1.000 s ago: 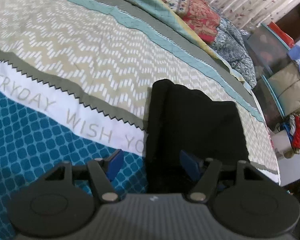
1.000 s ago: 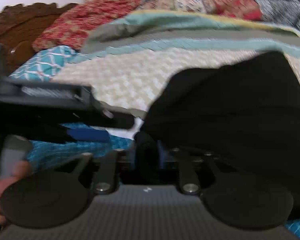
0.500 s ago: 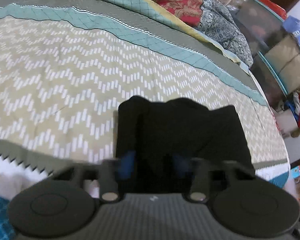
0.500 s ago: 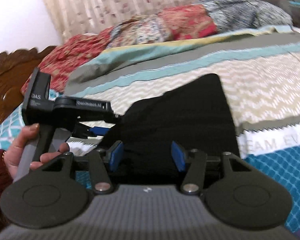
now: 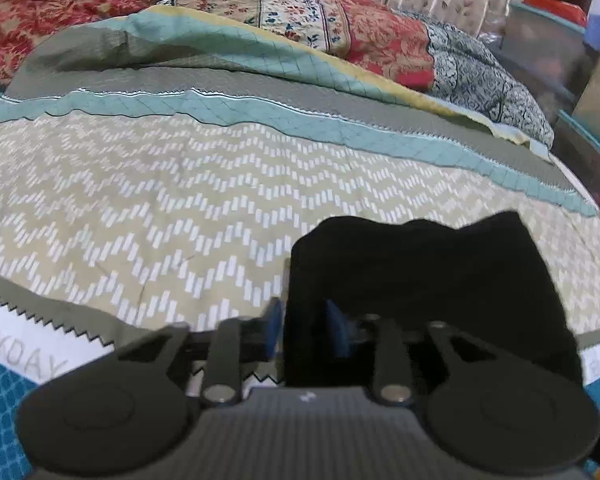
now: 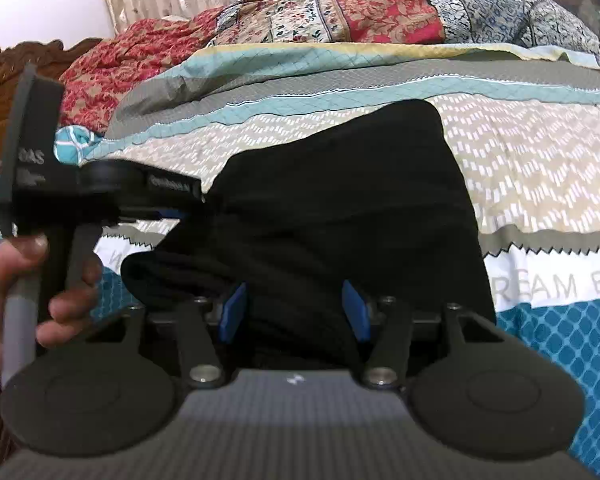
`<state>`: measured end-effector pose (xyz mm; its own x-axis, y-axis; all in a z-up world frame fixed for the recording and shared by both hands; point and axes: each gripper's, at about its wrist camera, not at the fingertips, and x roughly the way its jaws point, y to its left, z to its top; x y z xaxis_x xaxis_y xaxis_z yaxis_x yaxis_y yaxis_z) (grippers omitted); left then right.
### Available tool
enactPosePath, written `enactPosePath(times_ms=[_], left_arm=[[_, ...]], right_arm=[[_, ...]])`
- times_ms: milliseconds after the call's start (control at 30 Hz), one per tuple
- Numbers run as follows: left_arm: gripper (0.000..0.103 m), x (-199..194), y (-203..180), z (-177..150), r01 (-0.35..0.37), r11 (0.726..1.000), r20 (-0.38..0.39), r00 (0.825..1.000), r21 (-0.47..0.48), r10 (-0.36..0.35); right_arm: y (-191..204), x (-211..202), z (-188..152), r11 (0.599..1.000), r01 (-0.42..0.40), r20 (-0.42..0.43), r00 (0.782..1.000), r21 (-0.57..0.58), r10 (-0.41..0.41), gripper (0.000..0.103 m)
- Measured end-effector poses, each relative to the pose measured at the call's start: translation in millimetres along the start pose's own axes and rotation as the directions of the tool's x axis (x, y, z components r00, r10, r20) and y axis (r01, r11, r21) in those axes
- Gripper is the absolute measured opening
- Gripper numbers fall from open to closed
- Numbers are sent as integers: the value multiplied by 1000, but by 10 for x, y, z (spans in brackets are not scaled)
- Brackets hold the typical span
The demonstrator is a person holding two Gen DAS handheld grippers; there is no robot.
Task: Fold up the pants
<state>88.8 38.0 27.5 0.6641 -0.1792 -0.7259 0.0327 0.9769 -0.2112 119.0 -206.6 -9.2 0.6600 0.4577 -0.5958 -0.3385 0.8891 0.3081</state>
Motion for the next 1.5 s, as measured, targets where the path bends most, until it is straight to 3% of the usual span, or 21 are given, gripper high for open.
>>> enactPosePath(times_ms=[167, 333, 533, 1000, 1200, 1400, 1500], left_arm=[[40, -338, 6, 7, -6, 1000, 24, 1000, 16, 6], [40, -444, -173, -149, -72, 991, -37, 996, 110, 76], [41, -477, -250, -403, -116, 982, -87, 988, 150, 130], [42, -686, -173, -503, -156, 981, -101, 981, 111, 168], [44, -683, -98, -643, -157, 983, -145, 975, 90, 169], [46, -675, -60, -776, -159, 984, -170, 970, 84, 172], [47, -682, -43, -825, -163, 983, -173, 969, 87, 175]], right_arm=[[-42, -161, 27, 999, -18, 48, 999, 41, 16, 55], [-41, -302, 35, 999, 8, 108, 994, 49, -13, 55], [-136, -203, -22, 993, 52, 18, 998, 103, -54, 54], [-160, -494, -159, 992, 51, 89, 994, 119, -62, 55], [-228, -458, -261, 986, 61, 47, 997, 156, -69, 55], [-256, -295, -435, 975, 73, -62, 996, 211, -61, 55], [-229, -285, -497, 973, 76, -61, 996, 217, -64, 55]])
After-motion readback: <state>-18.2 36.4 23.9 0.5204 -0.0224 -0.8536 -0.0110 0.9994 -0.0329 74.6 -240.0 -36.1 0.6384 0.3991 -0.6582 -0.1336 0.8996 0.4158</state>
